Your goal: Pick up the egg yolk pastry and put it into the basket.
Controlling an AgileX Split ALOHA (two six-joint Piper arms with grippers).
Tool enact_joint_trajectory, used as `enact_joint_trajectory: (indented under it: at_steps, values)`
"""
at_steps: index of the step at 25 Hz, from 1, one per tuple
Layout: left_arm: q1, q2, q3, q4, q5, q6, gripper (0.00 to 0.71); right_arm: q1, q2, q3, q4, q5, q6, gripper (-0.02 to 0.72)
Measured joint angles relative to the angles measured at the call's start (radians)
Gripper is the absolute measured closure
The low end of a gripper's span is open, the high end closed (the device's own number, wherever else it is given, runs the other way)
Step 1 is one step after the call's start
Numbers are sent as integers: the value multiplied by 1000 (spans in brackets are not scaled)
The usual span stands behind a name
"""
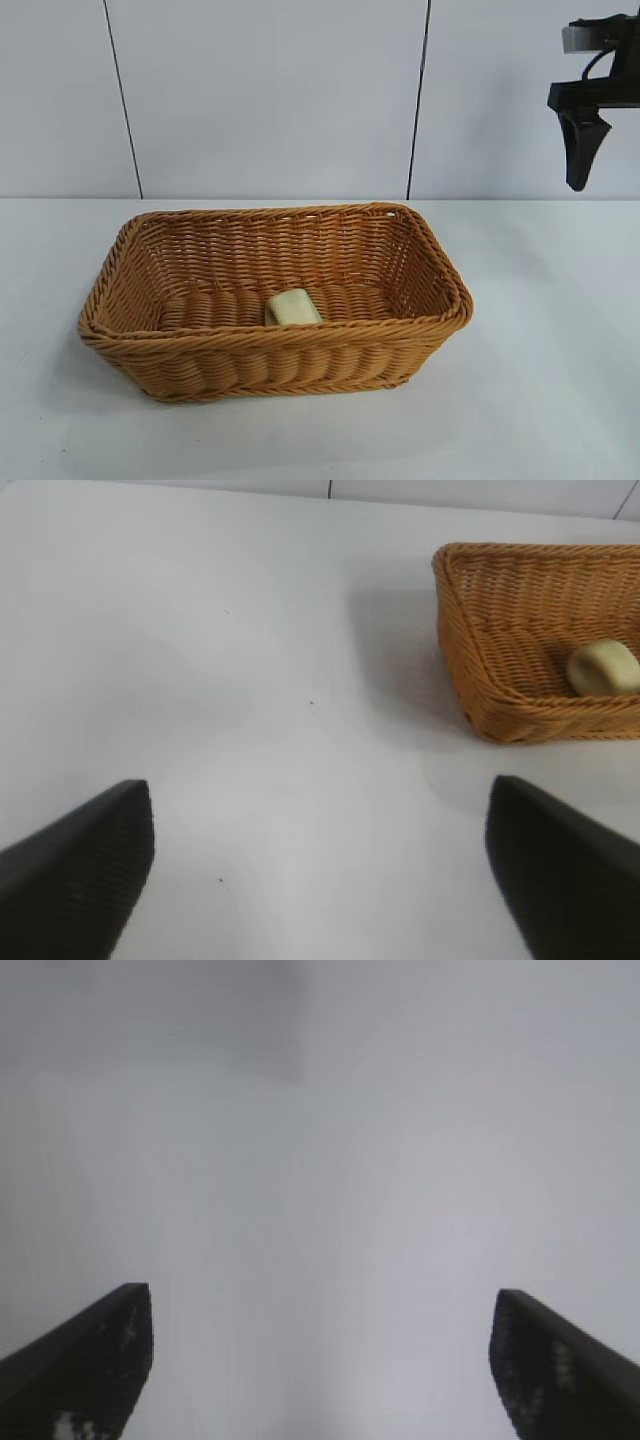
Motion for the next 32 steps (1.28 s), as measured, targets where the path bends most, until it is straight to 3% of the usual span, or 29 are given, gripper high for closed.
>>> enact_joint_trajectory:
  at_steps: [17, 24, 32]
  values:
    - [0, 0, 0, 1, 0, 0, 15, 0, -758, 815, 2, -9, -15, 71]
    - [0, 0, 0, 1, 0, 0, 15, 0, -1147, 984, 17, -97, -18, 71]
    - [0, 0, 0, 1, 0, 0, 15, 0, -1549, 1072, 48, -172, -90, 71]
